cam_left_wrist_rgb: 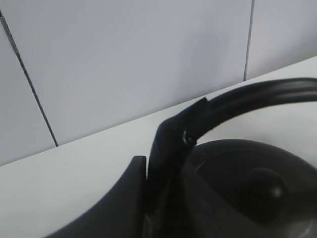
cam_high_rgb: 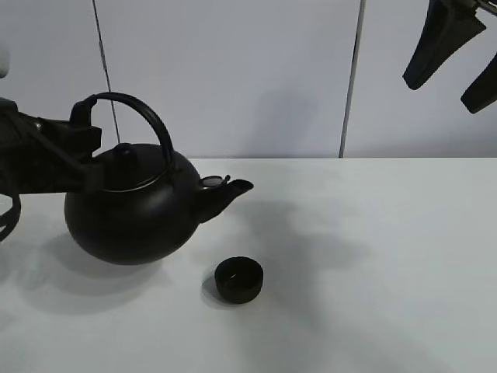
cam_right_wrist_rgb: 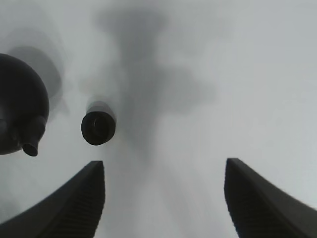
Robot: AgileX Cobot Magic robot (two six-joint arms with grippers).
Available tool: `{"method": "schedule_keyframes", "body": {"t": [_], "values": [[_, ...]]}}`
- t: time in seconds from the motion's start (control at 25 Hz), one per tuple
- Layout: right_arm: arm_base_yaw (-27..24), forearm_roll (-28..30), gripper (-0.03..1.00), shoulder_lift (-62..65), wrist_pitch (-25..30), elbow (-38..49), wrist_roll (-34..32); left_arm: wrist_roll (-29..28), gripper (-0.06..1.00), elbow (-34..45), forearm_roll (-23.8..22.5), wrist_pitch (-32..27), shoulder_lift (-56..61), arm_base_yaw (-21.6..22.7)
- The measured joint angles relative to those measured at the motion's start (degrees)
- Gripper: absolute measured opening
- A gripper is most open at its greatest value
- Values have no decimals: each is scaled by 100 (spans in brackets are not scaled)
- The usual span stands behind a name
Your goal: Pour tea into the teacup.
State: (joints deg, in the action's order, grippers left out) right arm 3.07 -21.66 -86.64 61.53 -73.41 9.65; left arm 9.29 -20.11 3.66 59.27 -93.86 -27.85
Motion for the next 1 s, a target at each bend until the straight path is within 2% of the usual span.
{"method": "schedule_keyframes", "body": {"t": [0.12, 0.32, 0.48, 0.6, 0.76, 1.0], "values": [[0, 0, 47, 0, 0, 0, 0, 0, 11, -126, 166, -123, 0, 0], [0, 0, 47, 0, -5, 0, 0, -127, 11, -280, 596, -677, -5, 0], [0, -11, 47, 0, -5, 0, 0, -201, 11, -280, 792, -754, -10, 0], [0, -11, 47, 0, -5, 0, 0, -92, 11, -280, 626, -754, -10, 0], [0, -16, 47, 0, -5, 0, 0, 361, 11, -280, 231, -754, -10, 0], [0, -27, 47, 0, -5, 0, 0, 949, 11, -280, 153, -754, -10, 0]]}}
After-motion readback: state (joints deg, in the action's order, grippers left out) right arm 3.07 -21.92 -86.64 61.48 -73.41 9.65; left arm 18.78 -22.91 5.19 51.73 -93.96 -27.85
